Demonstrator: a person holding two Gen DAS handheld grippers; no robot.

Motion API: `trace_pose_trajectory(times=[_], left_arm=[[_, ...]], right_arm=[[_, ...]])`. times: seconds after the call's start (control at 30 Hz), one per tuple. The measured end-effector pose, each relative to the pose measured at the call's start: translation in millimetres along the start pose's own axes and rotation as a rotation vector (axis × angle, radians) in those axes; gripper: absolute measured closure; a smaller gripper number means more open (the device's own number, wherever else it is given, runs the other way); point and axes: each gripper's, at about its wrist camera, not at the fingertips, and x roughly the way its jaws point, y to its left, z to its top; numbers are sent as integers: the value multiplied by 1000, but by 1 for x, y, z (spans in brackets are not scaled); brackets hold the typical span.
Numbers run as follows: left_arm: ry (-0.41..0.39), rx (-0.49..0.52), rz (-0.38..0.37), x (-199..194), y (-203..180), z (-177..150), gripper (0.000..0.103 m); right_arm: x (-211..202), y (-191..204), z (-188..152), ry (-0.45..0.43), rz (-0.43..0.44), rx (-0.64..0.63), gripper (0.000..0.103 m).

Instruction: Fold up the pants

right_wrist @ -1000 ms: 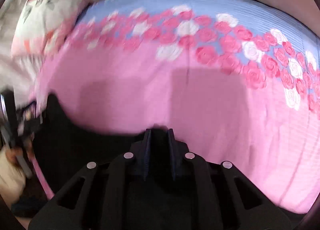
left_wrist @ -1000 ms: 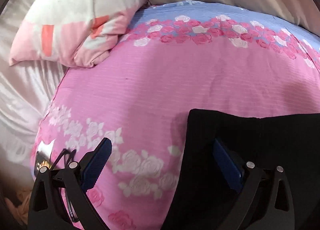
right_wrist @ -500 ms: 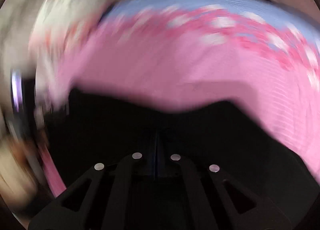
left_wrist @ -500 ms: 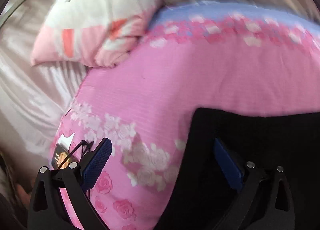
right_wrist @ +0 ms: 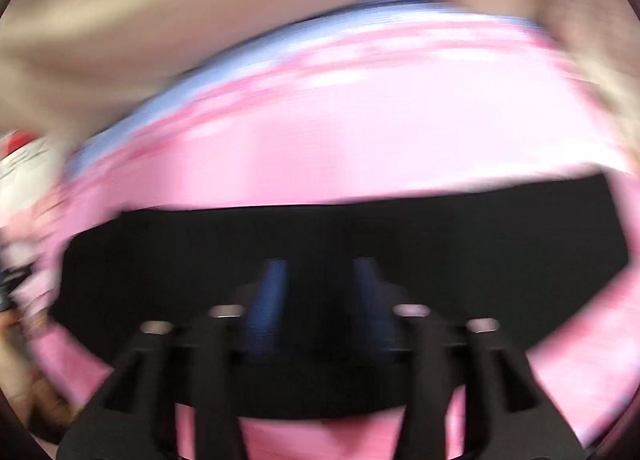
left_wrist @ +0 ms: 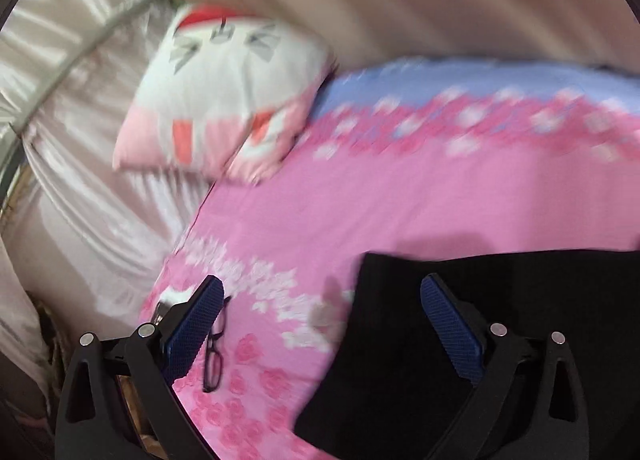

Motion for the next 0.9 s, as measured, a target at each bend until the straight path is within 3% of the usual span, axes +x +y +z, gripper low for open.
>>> trace_pose_trajectory(times=[0.07, 0.17, 0.23, 0.3, 0.33, 0.37, 0.43, 0.5, 0.53, 0.63, 0.73, 0.83, 0.9], left_arm=[[-20, 33, -51, -27, -28, 2, 5], [17, 114, -145, -50, -104, 3, 5], [35, 161, -147, -51, -148, 2, 5], [61, 211, -91, -46, -188, -1, 5], [67, 220, -56, -42, -201, -2, 5], [67, 223, -7, -38, -209, -2, 5], [44, 206, 57, -38, -217, -1, 5], [40, 200, 85, -38, -219, 0, 5], [37, 193, 94, -38, -218, -1, 5], [13, 164, 140, -39, -220, -4, 5], [5, 163, 158, -48, -219, -6, 5], [11, 122, 125, -68, -198, -12, 5], [21, 56, 85, -87, -177, -24, 5]], right_arm=[[-8, -75, 8, -6, -91, 95, 48], [-2, -140, 30, -20, -129, 109, 48], [20, -150, 44, 18, -111, 80, 48], [49, -144, 51, 49, -105, 15, 46], [62, -142, 56, 54, -80, 2, 52], [72, -140, 63, 62, -57, -22, 83], [63, -136, 76, 11, -16, -46, 94], [43, -138, 87, -88, 9, -56, 94], [44, -138, 92, -102, 7, -63, 93], [85, -148, 85, 39, -49, -113, 71], [53, -156, 78, -33, -73, -83, 55], [22, -177, 52, -63, -53, -6, 31], [26, -188, 37, -12, -12, 36, 30]])
